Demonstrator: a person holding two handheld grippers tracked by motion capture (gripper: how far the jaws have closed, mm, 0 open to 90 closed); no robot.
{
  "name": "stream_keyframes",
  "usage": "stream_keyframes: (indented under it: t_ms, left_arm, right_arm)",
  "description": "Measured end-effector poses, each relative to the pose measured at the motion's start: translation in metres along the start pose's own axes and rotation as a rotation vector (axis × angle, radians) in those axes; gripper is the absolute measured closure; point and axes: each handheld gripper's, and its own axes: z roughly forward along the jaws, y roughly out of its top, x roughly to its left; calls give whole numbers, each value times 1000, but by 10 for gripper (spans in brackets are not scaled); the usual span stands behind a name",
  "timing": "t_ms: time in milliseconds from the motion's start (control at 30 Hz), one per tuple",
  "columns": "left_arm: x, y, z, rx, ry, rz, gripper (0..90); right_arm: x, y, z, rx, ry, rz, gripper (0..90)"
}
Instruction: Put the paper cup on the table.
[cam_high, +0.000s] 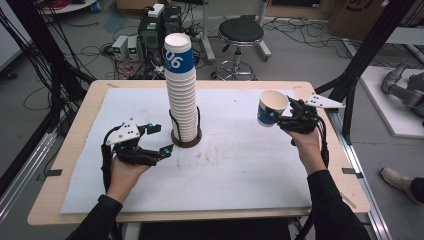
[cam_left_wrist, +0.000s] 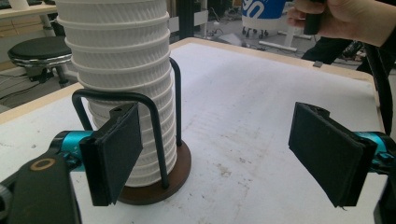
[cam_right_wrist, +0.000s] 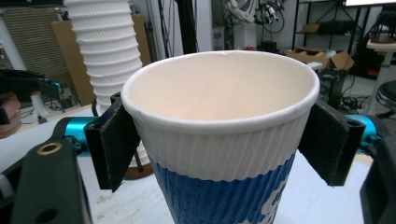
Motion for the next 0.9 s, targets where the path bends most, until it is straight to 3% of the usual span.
stream_keyframes:
  t_ms: [167, 800, 900]
  left_arm:
    - [0, 0, 2, 2, -3, -1, 175]
    - [-1, 0, 3, 6, -3, 9, 175]
    - [-1, 0, 3, 7, -5, 10, 175]
  right_arm:
    - [-5, -9, 6, 39, -36, 26, 207]
    - [-23, -40, 18, 31, -154, 73, 209]
    - [-24, -45, 24, 52, -164, 72, 209]
